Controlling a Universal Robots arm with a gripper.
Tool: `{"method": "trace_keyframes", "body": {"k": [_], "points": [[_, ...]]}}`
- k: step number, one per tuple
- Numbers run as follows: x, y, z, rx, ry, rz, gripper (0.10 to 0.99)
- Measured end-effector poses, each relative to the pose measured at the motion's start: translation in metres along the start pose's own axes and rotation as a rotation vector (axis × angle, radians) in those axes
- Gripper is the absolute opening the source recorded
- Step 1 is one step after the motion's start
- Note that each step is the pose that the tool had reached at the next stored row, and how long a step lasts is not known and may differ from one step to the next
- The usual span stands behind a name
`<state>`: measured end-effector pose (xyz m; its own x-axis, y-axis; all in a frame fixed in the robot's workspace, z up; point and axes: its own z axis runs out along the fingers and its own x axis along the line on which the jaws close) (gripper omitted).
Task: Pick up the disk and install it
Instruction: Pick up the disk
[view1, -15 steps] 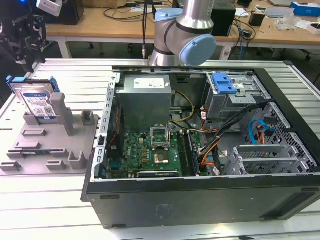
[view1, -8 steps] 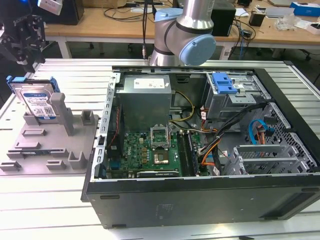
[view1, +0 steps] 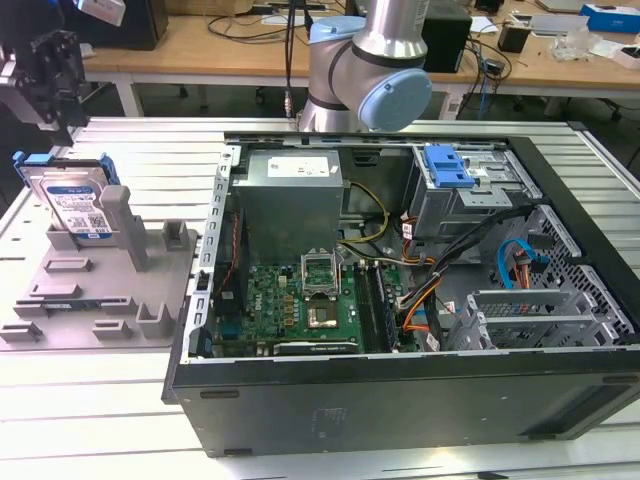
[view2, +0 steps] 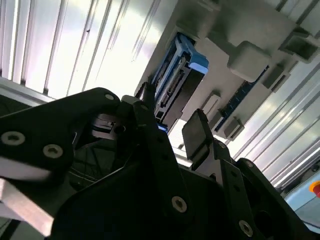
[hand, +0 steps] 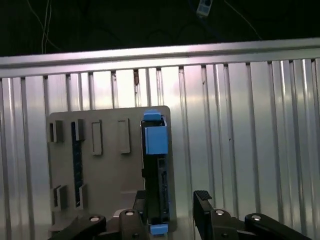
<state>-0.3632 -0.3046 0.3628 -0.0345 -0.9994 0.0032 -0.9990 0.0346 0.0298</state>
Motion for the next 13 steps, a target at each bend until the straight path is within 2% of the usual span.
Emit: {"method": "trace_keyframes", "body": {"k": [2, 5, 13], "points": [[0.0, 0.0, 0.0007, 0.003, 0.0023, -0.043, 0.498], [0.0, 0.0, 0.0012, 0.004, 0.0054, -0.07, 0.498], [0.0006, 0.0196, 0.0061, 0.01, 0.0058, -0.077, 0.498]]}}
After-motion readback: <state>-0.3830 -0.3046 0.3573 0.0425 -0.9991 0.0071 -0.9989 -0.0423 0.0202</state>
